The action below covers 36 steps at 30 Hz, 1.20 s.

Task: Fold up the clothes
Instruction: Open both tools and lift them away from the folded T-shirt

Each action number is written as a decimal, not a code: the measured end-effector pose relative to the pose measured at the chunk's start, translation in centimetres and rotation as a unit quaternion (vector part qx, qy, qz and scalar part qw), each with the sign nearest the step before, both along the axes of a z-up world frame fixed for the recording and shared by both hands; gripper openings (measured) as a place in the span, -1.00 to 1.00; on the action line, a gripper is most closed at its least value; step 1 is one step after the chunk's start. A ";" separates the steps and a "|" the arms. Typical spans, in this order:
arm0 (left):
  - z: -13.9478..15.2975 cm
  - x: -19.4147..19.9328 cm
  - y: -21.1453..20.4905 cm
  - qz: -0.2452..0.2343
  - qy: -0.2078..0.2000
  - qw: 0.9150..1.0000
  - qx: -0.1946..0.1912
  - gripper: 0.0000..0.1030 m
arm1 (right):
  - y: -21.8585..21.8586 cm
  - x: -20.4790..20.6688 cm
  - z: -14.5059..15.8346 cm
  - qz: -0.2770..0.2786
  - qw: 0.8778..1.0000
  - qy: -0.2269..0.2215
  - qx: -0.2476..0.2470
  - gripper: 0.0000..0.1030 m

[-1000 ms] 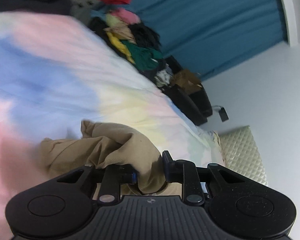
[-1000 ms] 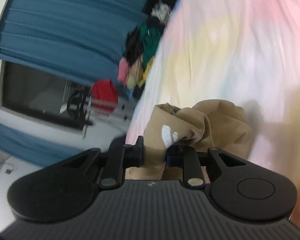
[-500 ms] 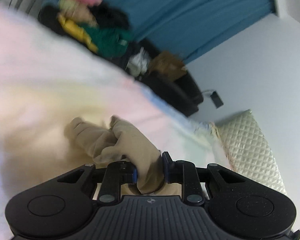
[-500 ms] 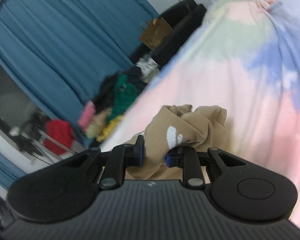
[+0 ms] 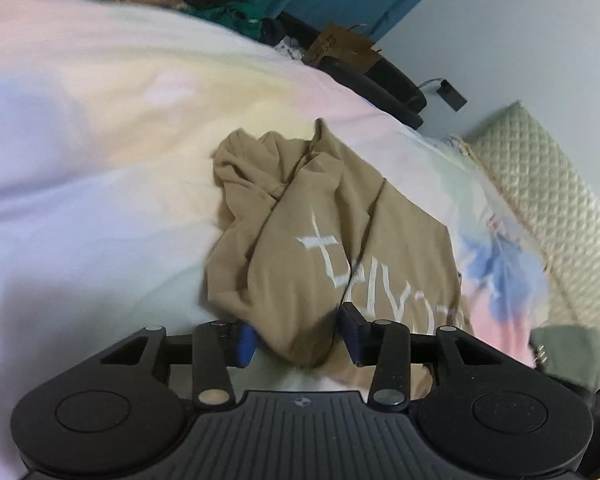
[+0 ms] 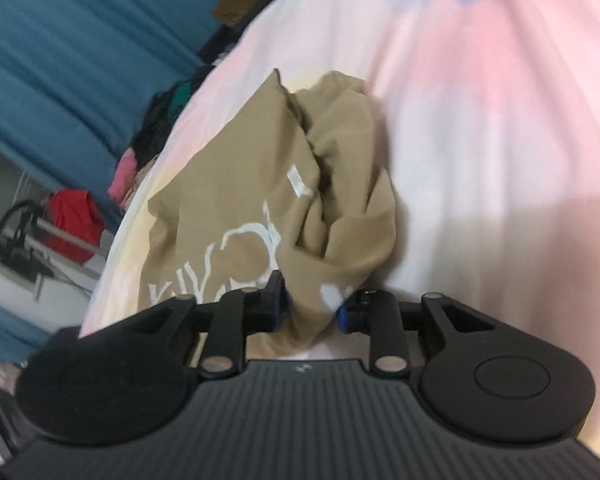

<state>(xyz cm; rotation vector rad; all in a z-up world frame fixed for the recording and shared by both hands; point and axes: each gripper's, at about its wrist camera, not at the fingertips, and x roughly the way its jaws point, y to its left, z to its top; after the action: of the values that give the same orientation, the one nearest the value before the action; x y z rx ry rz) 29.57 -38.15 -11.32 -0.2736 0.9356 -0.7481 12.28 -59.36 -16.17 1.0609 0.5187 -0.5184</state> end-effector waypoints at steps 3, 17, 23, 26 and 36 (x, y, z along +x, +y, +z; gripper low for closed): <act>4.4 -2.6 1.2 -0.009 -0.042 0.999 0.017 0.34 | 1.5 -1.4 1.0 0.001 0.999 0.032 -0.004 -0.42; 25.4 -18.3 9.3 -0.041 -0.245 0.969 0.008 0.99 | 11.5 -11.6 19.2 0.054 0.973 -0.012 -0.223 0.81; 28.9 -25.0 12.5 -0.023 -0.294 0.955 0.016 0.99 | 16.5 -16.2 23.4 0.064 0.949 -0.042 -0.305 0.81; 29.2 -27.9 13.8 -0.022 -0.314 0.949 0.025 0.99 | 18.0 -17.8 23.1 0.062 0.942 -0.049 -0.326 0.81; 26.0 -32.9 17.0 -0.001 -0.347 0.937 0.042 0.99 | 22.7 -22.6 21.9 0.054 0.917 -0.068 -0.390 0.82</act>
<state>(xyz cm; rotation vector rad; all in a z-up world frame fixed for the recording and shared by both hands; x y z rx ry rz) -3.34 -21.16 14.68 0.0744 0.2936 -0.7292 -10.35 -36.68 5.69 0.2948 0.2029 -0.4851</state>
